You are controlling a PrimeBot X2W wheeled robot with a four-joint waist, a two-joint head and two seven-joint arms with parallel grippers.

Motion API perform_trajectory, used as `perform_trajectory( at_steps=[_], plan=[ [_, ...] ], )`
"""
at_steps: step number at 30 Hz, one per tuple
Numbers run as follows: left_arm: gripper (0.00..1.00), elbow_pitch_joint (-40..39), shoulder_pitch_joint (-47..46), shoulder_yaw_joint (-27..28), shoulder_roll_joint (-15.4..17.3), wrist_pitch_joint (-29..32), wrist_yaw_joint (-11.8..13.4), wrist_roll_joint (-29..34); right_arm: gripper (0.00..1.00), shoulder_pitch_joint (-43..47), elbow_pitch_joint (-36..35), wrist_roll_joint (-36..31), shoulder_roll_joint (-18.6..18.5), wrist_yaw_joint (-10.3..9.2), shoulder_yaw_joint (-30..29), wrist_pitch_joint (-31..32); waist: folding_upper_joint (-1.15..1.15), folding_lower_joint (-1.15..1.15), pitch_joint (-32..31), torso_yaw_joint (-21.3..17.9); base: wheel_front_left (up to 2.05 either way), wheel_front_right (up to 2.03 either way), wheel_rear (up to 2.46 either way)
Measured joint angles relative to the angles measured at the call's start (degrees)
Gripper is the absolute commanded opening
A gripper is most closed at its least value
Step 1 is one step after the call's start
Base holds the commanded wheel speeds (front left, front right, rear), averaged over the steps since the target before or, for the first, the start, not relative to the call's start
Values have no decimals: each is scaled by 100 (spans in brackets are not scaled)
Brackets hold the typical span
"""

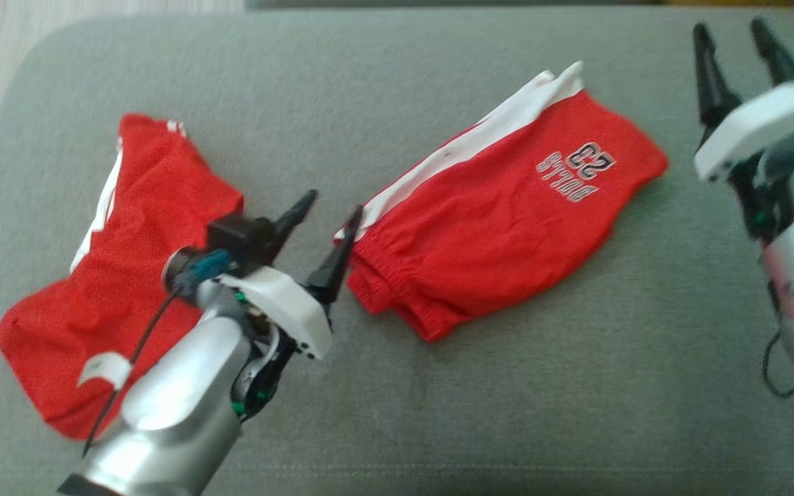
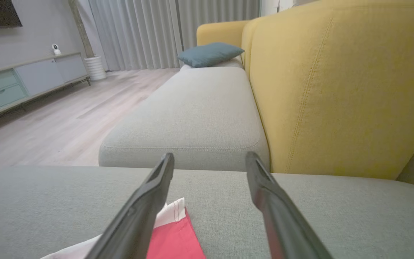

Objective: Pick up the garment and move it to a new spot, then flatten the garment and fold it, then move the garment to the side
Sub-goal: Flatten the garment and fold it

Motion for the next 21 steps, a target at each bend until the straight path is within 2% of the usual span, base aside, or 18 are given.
perform_trajectory(
  at_steps=[4,5,10,16,21],
  plan=[
    [100,-363,318,515,64,-1,271,-57,100,488,-512,136,0,0,224,-275,0,0,-275,-199,0,0,0],
    [100,-363,318,515,64,-1,271,-57,100,488,-512,136,0,0,224,-275,0,0,-275,-199,0,0,0],
    [100,-948,851,1213,47,-7,535,104,100,1169,-1154,96,-12,0,267,-492,0,0,-547,-443,0,0,0],
    [100,-1445,1540,1891,-97,-8,639,636,100,2052,-1871,-298,94,0,180,-560,0,0,-798,-673,0,0,0],
    [100,-1667,1946,2176,-269,-8,624,1214,100,2792,-2319,-759,402,0,-125,-567,0,0,-936,-778,0,0,0]
  ],
)
